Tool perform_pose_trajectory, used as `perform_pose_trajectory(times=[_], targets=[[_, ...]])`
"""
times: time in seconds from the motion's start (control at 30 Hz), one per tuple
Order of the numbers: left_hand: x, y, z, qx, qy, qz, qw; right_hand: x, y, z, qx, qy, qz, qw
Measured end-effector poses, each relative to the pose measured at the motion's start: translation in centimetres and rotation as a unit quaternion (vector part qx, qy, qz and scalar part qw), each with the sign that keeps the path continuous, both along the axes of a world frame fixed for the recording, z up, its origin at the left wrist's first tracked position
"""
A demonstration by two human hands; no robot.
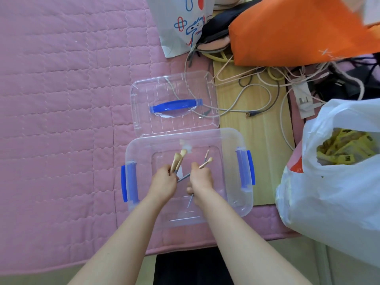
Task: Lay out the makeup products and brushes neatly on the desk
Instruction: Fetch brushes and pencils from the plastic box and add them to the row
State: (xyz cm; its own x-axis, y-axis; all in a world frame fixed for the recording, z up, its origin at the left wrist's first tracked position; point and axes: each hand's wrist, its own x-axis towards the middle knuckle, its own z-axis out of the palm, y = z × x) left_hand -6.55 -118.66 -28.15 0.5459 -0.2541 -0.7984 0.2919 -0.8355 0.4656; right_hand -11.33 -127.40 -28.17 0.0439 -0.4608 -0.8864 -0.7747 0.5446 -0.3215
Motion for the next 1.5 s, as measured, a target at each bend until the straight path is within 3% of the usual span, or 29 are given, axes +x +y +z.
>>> perform_pose_trajectory(times=[0.23, 0.57, 0.9, 1.13, 1.5], targets=[[-0.7, -0.4, 6.1, -0.030, -0.019, 0.040, 0.999, -2.2, -0.6, 6.6, 0.029, -0.089, -0.036, 0.995], [-3.7, 0.2, 18.8, -0.124, -0.009, 0.153, 0.980, -5.3, -1.7, 17.6, -0.042, -0.154, 0.094, 0.983], [-7.7, 2.3, 29.0, -0.177, -0.016, 0.262, 0.949, -8.7, -1.1, 27.3, -0.116, -0.230, 0.256, 0.932], [-12.7, 5.0, 34.2, -0.187, -0.023, 0.330, 0.925, -11.7, 0.7, 32.5, -0.082, -0.271, 0.361, 0.889], [-19.3, 10.6, 38.3, -0.229, -0.097, 0.470, 0.847, -14.5, 5.4, 37.0, -0.017, -0.297, 0.487, 0.821]])
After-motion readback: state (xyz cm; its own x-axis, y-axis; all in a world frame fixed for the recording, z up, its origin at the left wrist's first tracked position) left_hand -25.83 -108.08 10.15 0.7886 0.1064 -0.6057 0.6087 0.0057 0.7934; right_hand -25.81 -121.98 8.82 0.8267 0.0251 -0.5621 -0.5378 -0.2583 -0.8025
